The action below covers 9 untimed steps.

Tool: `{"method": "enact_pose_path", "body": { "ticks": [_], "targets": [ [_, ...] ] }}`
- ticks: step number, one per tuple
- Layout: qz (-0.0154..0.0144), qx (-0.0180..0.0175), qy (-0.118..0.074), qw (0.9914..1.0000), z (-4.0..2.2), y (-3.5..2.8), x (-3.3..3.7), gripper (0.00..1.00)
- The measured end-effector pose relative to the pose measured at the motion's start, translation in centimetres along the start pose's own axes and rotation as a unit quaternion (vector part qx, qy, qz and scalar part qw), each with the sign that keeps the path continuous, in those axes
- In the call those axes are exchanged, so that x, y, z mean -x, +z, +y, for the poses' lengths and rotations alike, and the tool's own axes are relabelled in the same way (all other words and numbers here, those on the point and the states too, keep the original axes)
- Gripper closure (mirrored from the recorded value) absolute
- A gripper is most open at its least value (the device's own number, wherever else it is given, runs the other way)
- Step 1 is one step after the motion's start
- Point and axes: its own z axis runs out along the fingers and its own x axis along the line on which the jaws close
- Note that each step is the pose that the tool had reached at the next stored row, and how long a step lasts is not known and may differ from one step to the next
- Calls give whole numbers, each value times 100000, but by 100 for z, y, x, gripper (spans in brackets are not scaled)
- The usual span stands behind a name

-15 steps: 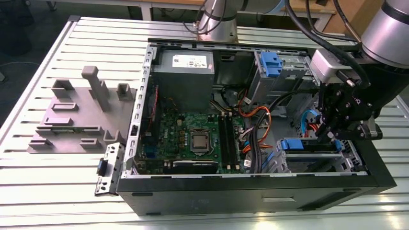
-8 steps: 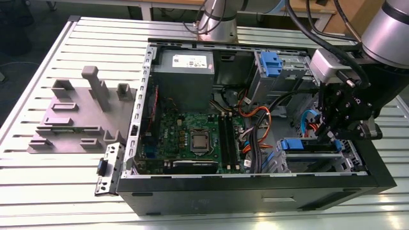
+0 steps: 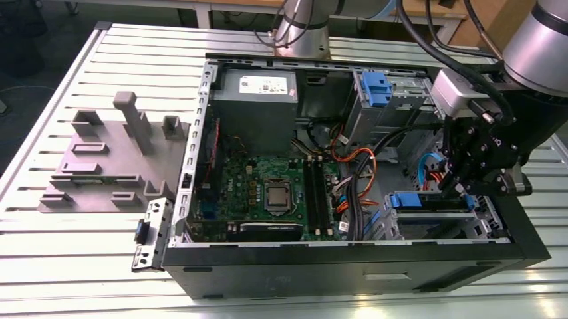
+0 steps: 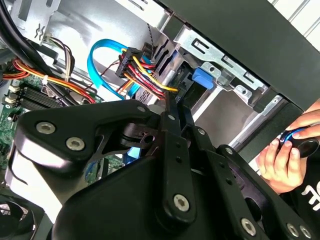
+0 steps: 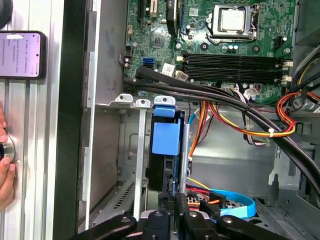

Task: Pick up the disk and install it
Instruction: 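Insert the first disk wire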

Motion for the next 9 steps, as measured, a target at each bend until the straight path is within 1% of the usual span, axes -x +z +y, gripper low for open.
{"method": "enact_pose_path", "body": {
  "ticks": [4,5,8,9],
  "targets": [
    [-34,-4,-6,100000,0,8,-1,83],
    [-78,-6,-7,100000,1,10,-1,83],
    [-331,-14,8,99999,2,21,1,83],
    [-332,-15,5,99999,2,21,1,83]
  ]
}}
